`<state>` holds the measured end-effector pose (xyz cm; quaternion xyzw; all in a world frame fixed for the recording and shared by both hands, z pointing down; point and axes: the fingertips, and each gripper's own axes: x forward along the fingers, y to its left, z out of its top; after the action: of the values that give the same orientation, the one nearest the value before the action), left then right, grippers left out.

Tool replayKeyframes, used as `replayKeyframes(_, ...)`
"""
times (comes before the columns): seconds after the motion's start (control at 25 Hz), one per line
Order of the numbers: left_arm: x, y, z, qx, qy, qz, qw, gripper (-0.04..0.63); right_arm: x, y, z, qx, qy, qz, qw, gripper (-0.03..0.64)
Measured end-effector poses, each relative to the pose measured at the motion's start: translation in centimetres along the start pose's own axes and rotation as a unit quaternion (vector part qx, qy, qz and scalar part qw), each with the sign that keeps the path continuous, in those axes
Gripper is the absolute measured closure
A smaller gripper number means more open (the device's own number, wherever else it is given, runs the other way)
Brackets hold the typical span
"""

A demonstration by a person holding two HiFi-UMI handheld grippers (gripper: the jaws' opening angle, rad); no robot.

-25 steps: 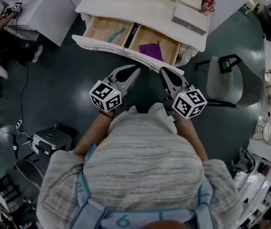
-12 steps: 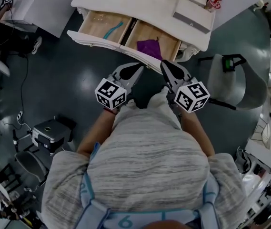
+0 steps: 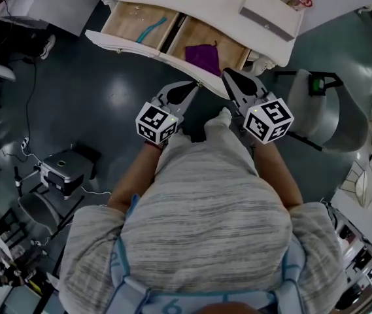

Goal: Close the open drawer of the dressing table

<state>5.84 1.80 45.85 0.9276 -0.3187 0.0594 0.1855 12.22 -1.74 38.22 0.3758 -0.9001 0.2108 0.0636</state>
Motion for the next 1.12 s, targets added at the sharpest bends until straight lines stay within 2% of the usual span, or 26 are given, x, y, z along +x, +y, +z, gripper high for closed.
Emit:
replayKeyframes(0.2, 0.8, 0.5, -1.9, 0.003, 0.027, 0.001, 0.9996, 0.571, 0.4, -0.6, -0.8, 0.010, 0.007, 0.010, 1.000, 0.606)
replayKeyframes(0.36, 1.7, 1.0, -4.2, 0.002, 0.071, 0.008, 0.9974, 0.565, 0.7, -0.8, -1.1, 0.006, 0.017, 0.019, 1.000, 0.605)
replayKeyframes(0.48, 2.3, 1.5, -6.1, -0.014, 0.102, 0.016, 0.9946, 0.491, 1.1, -1.1, -1.4, -0.003, 0.024, 0.025, 0.999, 0.606)
replayKeyframes(1.12, 4.8, 3.3, -13.1, -0.015, 0.202, 0.041, 0.9784, 0.469, 2.4, -3.3, -3.8, -0.031, 0.067, 0.023, 0.997, 0.604)
